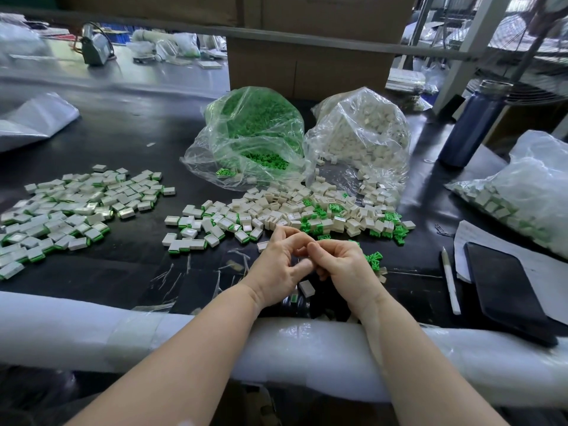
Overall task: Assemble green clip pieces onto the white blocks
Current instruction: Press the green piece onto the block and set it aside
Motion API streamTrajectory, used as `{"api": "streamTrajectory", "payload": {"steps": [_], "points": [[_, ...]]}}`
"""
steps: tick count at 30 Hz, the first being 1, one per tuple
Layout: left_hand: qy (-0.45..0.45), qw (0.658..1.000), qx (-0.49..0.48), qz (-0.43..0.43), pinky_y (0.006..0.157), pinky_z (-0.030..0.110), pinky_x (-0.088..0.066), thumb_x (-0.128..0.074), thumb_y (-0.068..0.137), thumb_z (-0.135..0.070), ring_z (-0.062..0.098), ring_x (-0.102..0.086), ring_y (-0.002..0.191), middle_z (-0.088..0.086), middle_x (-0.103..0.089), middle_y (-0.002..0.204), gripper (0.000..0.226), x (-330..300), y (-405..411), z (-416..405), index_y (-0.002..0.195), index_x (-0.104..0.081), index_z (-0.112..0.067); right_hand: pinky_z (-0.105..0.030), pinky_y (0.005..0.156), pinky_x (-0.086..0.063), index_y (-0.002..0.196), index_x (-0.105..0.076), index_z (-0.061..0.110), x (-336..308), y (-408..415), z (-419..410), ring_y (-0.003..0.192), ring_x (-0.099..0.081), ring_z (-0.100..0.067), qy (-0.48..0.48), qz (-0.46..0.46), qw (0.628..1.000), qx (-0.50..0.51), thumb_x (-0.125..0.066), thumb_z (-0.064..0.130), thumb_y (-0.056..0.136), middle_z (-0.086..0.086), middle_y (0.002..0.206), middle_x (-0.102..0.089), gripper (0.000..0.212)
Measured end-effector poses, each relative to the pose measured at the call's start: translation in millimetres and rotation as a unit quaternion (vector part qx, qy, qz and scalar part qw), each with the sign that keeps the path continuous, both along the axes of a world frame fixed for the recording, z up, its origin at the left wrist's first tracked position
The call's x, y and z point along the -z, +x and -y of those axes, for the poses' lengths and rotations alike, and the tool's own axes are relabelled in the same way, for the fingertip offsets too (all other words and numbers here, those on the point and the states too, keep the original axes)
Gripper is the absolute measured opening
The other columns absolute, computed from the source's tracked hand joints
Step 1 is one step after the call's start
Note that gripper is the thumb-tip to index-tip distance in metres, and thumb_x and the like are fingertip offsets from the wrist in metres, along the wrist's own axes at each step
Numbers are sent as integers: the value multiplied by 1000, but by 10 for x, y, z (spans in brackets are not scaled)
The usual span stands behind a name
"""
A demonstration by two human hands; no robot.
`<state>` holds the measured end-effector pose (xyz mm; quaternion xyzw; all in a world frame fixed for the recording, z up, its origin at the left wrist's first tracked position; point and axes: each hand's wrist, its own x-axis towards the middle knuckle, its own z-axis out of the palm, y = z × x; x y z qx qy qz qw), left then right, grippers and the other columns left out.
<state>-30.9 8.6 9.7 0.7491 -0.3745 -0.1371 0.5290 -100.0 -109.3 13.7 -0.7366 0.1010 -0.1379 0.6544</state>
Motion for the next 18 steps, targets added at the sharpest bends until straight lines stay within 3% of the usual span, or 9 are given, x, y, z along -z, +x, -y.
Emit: {"api": "streamTrajectory", "payload": {"steps": [9, 18], "points": [[31, 999, 1, 13, 86, 11, -41, -57, 83, -7, 2, -47, 92, -13, -36, 103, 33, 44, 27, 7, 79, -54, -39, -14, 48, -36, 84, -70, -6, -6, -9, 2, 48, -41, -3, 1, -2, 1000, 4, -57, 9, 91, -5, 55, -51, 21], [50, 999, 9, 17, 95, 33, -45, -57, 80, -16, 10, -48, 92, -10, -36, 103, 25, -6, 5, -8, 79, -53, -41, -15, 47, -34, 82, -70, -6, 3, -5, 5, 47, -40, -4, 6, -2, 1000, 1, -57, 10, 91, 0, 51, -50, 23]]}}
